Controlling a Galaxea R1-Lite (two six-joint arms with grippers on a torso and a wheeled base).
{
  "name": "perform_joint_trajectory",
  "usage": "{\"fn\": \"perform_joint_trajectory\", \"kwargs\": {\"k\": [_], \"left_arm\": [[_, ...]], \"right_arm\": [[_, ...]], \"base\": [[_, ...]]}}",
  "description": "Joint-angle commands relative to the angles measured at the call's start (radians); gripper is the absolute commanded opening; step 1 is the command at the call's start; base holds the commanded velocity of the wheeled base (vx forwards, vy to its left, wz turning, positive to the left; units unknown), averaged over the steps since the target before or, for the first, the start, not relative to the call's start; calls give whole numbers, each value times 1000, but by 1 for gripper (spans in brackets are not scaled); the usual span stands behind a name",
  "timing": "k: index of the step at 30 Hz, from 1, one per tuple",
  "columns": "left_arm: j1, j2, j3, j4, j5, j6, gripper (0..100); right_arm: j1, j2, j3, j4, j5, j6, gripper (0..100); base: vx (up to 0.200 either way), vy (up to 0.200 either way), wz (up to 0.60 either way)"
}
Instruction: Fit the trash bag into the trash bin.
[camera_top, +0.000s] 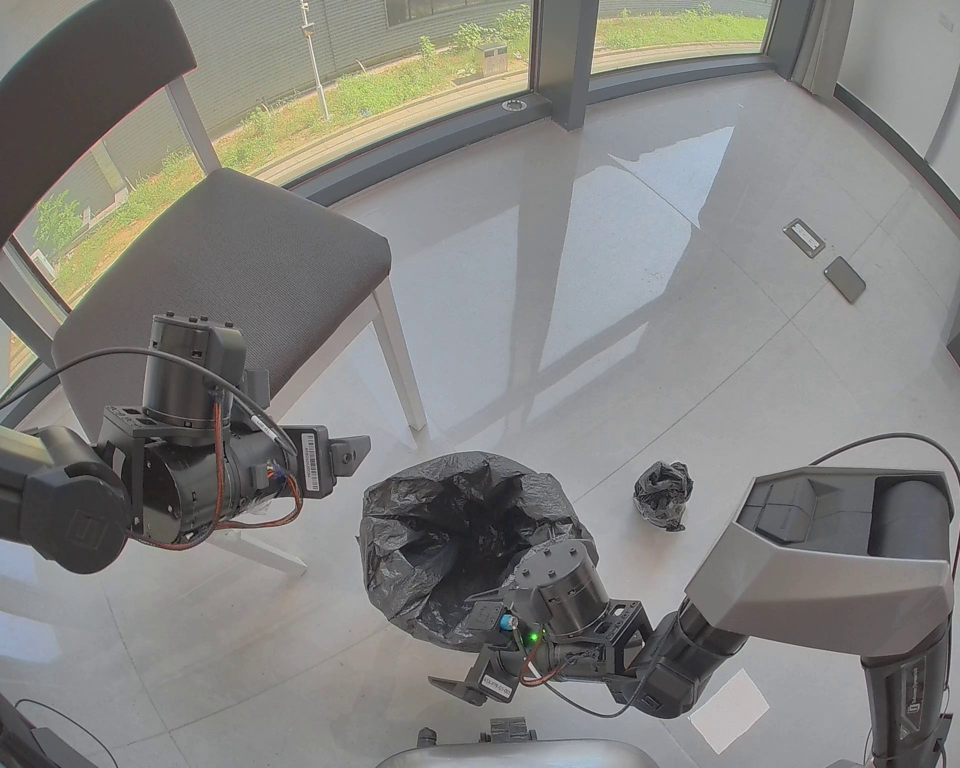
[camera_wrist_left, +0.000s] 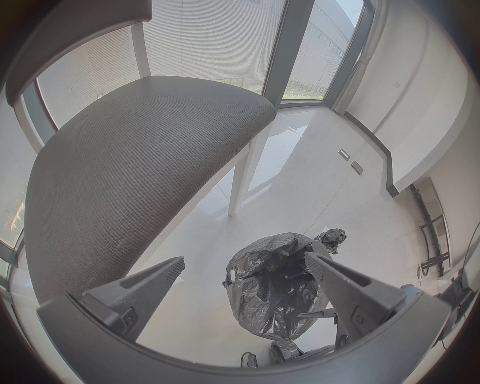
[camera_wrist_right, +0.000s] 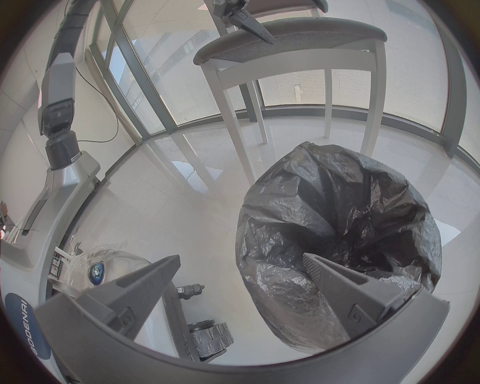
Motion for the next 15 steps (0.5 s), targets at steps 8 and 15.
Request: {"fn": "perform_joint_trajectory", "kwargs": {"k": [8,15], "left_arm": [[0,4,1,-30,-1,1,100],[1,5,-4,-30,1,0,100]], "right_arm": [[14,-10,81,-1,11,-6,100],[5,-52,78,-3,11,-4,100]], "base": [[0,0,0],[0,0,0]]}}
